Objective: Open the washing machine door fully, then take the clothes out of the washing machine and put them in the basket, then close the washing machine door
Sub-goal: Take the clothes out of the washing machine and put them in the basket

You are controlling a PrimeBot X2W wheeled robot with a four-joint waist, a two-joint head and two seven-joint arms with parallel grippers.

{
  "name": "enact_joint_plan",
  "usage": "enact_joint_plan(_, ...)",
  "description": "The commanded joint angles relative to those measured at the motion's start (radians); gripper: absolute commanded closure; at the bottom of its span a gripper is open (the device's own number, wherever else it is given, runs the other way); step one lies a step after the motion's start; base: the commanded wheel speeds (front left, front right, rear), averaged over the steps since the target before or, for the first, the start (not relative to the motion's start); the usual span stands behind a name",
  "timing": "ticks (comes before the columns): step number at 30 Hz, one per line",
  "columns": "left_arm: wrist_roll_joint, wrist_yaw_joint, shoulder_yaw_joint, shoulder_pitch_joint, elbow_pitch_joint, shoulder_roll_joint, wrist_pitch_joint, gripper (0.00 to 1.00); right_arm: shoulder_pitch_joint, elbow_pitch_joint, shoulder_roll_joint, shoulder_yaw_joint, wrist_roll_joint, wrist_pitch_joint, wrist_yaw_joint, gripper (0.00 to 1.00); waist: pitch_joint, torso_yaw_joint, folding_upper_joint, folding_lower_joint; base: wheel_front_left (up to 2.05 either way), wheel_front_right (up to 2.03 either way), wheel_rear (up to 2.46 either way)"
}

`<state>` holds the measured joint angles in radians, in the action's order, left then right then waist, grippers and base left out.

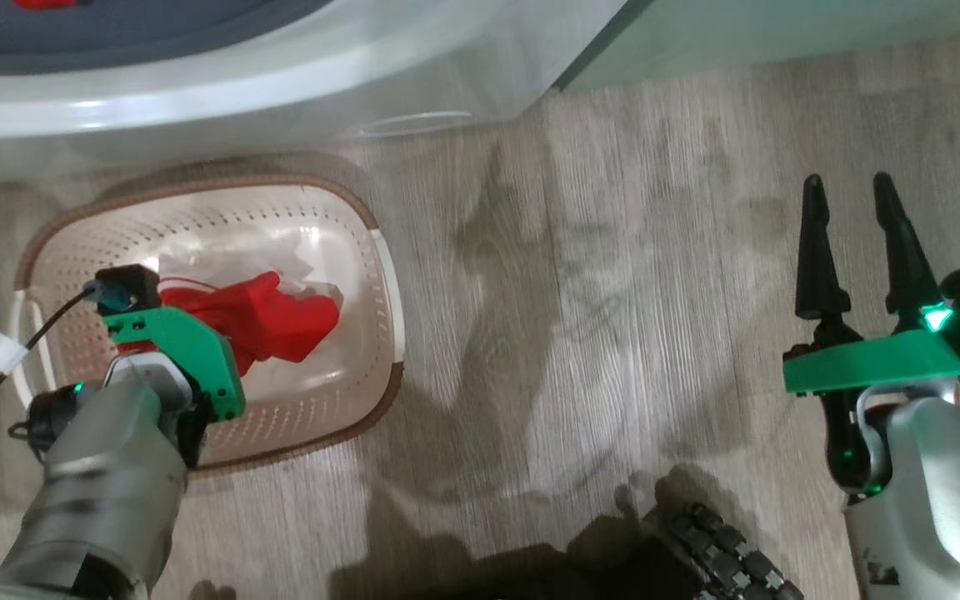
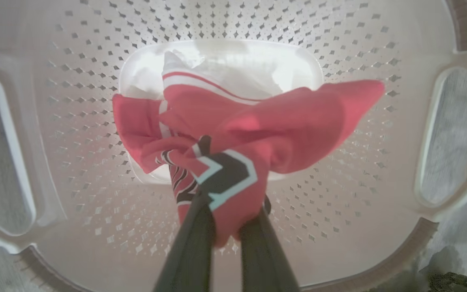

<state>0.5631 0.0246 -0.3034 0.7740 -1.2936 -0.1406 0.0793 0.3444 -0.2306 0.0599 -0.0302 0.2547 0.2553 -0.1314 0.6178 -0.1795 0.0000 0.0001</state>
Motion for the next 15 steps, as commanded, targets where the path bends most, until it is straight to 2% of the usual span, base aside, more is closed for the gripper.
enact_joint_plan(1, 0.008, -0.01, 0.025, 0.009, 0.005, -0.037, -0.005, 1.0, -0.004, 0.035, -0.006, -0.015, -0.009, 0.006, 0.001, 0.0, 0.03, -0.007, 0.0, -0.0001, 0.0, 0.0, 0.0)
enact_joint_plan(4, 0.009, -0.012, 0.021, 0.009, 0.004, -0.036, -0.005, 1.0, -0.002, 0.036, -0.007, -0.01, -0.009, 0.006, 0.001, 0.0, 0.036, -0.006, 0.0, -0.0001, 0.0, 0.0, 0.0)
enact_joint_plan(5, 0.008, -0.008, 0.018, 0.007, 0.004, -0.035, -0.006, 0.79, -0.002, 0.035, -0.007, -0.008, -0.009, 0.006, 0.001, 0.0, 0.033, -0.005, 0.0, -0.0001, 0.0, 0.0, 0.0)
enact_joint_plan(6, 0.001, -0.002, 0.007, 0.0, 0.004, -0.033, -0.017, 0.0, -0.004, 0.031, -0.008, -0.006, -0.009, 0.006, 0.001, 0.0, 0.02, -0.003, 0.0, -0.0001, 0.0, 0.0, 0.0)
enact_joint_plan(9, 0.004, 0.002, 0.008, -0.015, 0.003, -0.028, -0.042, 0.0, -0.01, 0.026, -0.008, -0.001, -0.008, 0.006, 0.001, 0.0, -0.004, 0.002, 0.0, -0.0001, 0.0, 0.0, 0.0)
enact_joint_plan(15, 0.0, 0.003, 0.004, -0.063, 0.003, -0.022, -0.235, 0.0, -0.052, 0.004, -0.009, -0.01, -0.007, 0.006, 0.001, 0.0, -0.148, 0.023, 0.0, -0.0001, 0.0, 0.0, 0.0)
